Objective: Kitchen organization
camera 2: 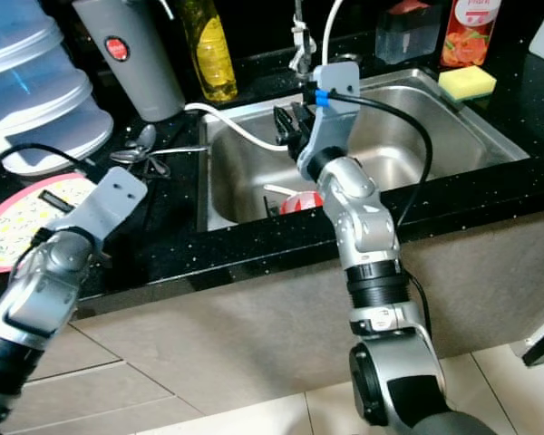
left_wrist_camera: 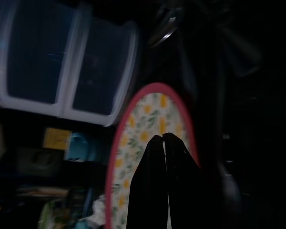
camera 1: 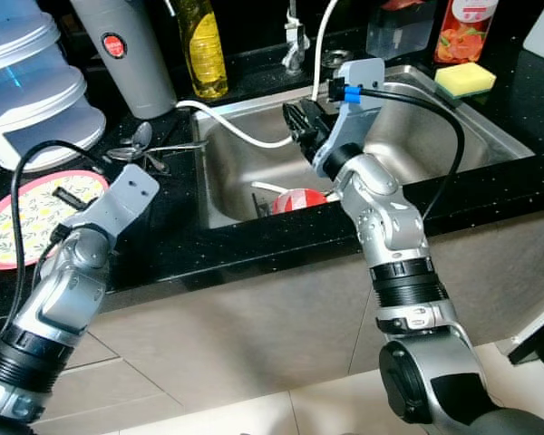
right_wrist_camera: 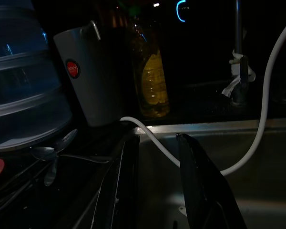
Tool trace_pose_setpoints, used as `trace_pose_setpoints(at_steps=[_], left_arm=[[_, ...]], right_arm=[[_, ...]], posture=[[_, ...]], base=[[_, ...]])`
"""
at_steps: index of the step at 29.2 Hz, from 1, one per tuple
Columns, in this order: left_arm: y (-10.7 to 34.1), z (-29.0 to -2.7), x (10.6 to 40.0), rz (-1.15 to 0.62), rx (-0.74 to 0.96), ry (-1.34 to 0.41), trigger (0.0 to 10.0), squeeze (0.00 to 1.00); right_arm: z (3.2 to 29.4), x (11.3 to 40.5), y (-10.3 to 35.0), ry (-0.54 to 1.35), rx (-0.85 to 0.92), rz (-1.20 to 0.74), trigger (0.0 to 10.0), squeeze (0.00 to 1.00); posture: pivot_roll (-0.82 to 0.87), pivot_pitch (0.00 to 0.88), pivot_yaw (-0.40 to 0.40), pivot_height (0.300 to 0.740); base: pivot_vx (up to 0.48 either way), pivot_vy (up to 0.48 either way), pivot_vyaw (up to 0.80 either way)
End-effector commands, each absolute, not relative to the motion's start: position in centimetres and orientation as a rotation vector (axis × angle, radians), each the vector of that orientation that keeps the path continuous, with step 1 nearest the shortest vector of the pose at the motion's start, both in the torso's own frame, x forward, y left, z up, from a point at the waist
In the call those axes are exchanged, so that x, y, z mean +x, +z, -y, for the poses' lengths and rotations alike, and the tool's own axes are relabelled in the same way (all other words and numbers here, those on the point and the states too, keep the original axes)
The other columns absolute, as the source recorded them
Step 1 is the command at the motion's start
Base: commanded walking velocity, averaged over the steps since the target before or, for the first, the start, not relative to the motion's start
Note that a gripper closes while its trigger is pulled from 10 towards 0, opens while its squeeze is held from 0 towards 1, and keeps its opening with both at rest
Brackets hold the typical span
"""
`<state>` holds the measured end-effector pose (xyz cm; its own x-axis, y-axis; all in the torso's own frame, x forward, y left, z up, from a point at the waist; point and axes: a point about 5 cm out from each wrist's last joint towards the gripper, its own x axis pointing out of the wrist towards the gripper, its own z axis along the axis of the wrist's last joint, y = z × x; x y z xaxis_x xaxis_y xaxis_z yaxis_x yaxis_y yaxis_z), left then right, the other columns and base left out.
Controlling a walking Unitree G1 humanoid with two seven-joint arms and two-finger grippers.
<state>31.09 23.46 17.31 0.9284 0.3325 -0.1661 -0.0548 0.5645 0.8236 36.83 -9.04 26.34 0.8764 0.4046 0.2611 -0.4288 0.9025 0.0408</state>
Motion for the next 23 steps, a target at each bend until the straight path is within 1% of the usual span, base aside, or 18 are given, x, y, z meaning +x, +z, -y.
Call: trace_pose_setpoints(at_steps=[1,3,4,5,6,7,8,9,11,12,13,14,15,16,17,19,23], left_arm=[[17.7,-24.4,31.2,-0.310,0.986,0.284,0.0,0.00],[17.8,-24.4,31.2,-0.304,0.979,0.290,0.0,0.00],[18.1,-24.4,31.3,-0.298,0.939,0.314,1.6,0.00],[18.1,-24.4,31.3,-0.298,0.939,0.314,1.6,0.00],[18.7,-24.3,31.5,-0.282,0.817,0.340,10.0,0.00],[19.5,-24.4,31.6,-0.259,0.697,0.363,10.0,0.00],[20.0,-24.4,31.7,-0.243,0.619,0.376,10.0,0.00],[20.0,-24.4,31.7,-0.243,0.619,0.376,10.0,0.00],[22.2,-24.6,31.6,-0.165,0.332,0.400,10.0,0.00],[22.2,-24.6,31.6,-0.165,0.332,0.400,10.0,0.00],[22.8,-24.6,31.6,-0.138,0.247,0.404,10.0,0.00],[22.8,-24.6,31.6,-0.138,0.247,0.404,10.0,0.00],[24.3,-25.3,31.4,-0.082,0.107,0.462,10.0,0.00],[24.3,-25.3,31.4,-0.082,0.107,0.462,10.0,0.00],[24.8,-25.7,31.4,-0.071,0.055,0.487,10.0,0.00],[25.2,-28.1,31.1,-0.073,-0.044,0.569,10.0,0.00],[25.2,-28.1,31.1,-0.073,-0.044,0.569,10.0,0.00]], right_arm=[[8.5,36.6,26.4,0.458,0.092,0.246,10.0,0.00],[8.6,36.6,26.4,0.457,0.091,0.245,10.0,0.00],[8.6,36.6,26.4,0.457,0.091,0.245,10.0,0.00],[8.6,36.6,26.4,0.457,0.091,0.245,10.0,0.00],[8.7,36.6,26.4,0.456,0.090,0.246,10.0,0.00],[8.7,36.6,26.5,0.456,0.090,0.247,10.0,0.00],[8.7,36.6,26.6,0.455,0.089,0.248,10.0,0.00],[8.7,36.6,26.6,0.455,0.089,0.248,10.0,0.00],[8.7,36.6,26.6,0.456,0.091,0.246,10.0,0.00],[8.7,36.6,26.6,0.456,0.091,0.246,10.0,0.00],[8.7,36.6,26.5,0.456,0.092,0.245,10.0,0.00],[8.7,36.6,26.5,0.456,0.092,0.245,10.0,0.00],[8.5,36.6,26.4,0.464,0.092,0.240,10.0,0.00],[8.5,36.6,26.4,0.464,0.092,0.240,10.0,0.00],[8.4,36.6,26.4,0.468,0.093,0.238,10.0,0.00],[8.1,36.7,26.5,0.478,0.095,0.238,10.0,0.00],[8.1,36.7,26.5,0.478,0.095,0.238,10.0,0.00]], posture=[[0.04,0.000,0.152,0.740],[0.04,0.000,0.152,0.740],[0.04,0.000,0.152,0.740],[0.04,0.000,0.152,0.740],[0.04,0.000,0.149,0.740],[0.04,0.000,0.148,0.740],[0.04,0.000,0.148,0.740],[0.04,0.000,0.148,0.740],[0.05,0.000,0.142,0.740],[0.05,0.000,0.142,0.740],[0.05,0.000,0.141,0.740],[0.05,0.000,0.141,0.740],[0.07,0.000,0.133,0.740],[0.07,0.000,0.133,0.740],[0.07,0.000,0.133,0.740],[0.08,0.000,0.127,0.740],[0.08,0.000,0.127,0.740]], base=[[0.000,0.000,0.00],[0.000,0.000,0.00],[0.000,0.000,0.00],[0.000,0.000,0.00],[0.000,0.000,0.00],[0.000,0.000,0.00],[0.000,0.000,0.00],[0.000,0.000,0.00],[0.000,0.000,0.00],[0.000,0.000,0.00],[0.000,0.000,0.00],[0.000,0.000,0.00],[0.000,0.000,0.00],[0.000,0.000,0.00],[0.000,0.000,0.00],[0.000,0.000,0.00],[0.000,0.000,0.00]])
